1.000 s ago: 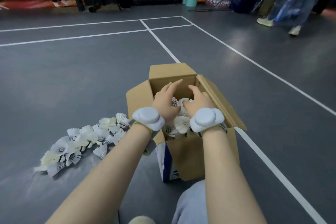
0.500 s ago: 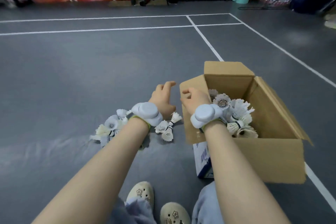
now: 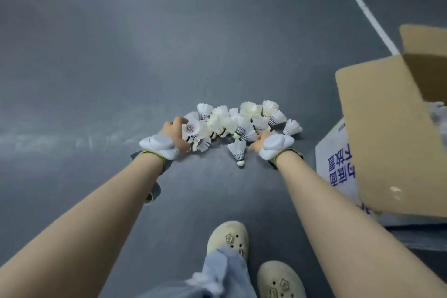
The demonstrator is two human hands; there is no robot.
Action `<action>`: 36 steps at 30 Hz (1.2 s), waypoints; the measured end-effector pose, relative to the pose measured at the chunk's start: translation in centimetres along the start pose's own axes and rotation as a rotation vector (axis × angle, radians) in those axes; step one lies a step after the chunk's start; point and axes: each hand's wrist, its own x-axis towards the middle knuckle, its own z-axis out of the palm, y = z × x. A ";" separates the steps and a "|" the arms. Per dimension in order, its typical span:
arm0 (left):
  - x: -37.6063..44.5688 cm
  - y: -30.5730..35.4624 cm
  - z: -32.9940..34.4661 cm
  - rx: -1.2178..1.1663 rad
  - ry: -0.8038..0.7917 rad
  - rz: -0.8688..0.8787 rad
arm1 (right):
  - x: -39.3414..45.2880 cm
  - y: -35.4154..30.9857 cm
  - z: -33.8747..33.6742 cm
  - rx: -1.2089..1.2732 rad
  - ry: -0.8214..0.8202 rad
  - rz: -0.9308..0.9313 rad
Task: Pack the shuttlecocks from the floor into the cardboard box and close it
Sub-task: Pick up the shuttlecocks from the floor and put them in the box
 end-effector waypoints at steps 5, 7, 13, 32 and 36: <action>4.3 -5.9 4.7 0.050 0.034 -0.090 | 5.0 0.6 4.2 0.101 -0.017 0.072; 6.1 -7.4 5.5 0.077 0.093 -0.110 | 6.7 0.8 5.1 0.007 0.024 0.091; 11.5 -8.9 7.9 0.025 0.239 -0.048 | 11.4 1.9 7.6 -0.047 0.234 -0.021; 10.7 -8.0 14.8 -0.190 0.211 0.081 | 14.1 1.2 11.7 -0.084 0.334 -0.099; 8.6 -7.1 15.7 -0.215 0.183 0.091 | 12.3 1.3 12.6 -0.071 0.298 -0.109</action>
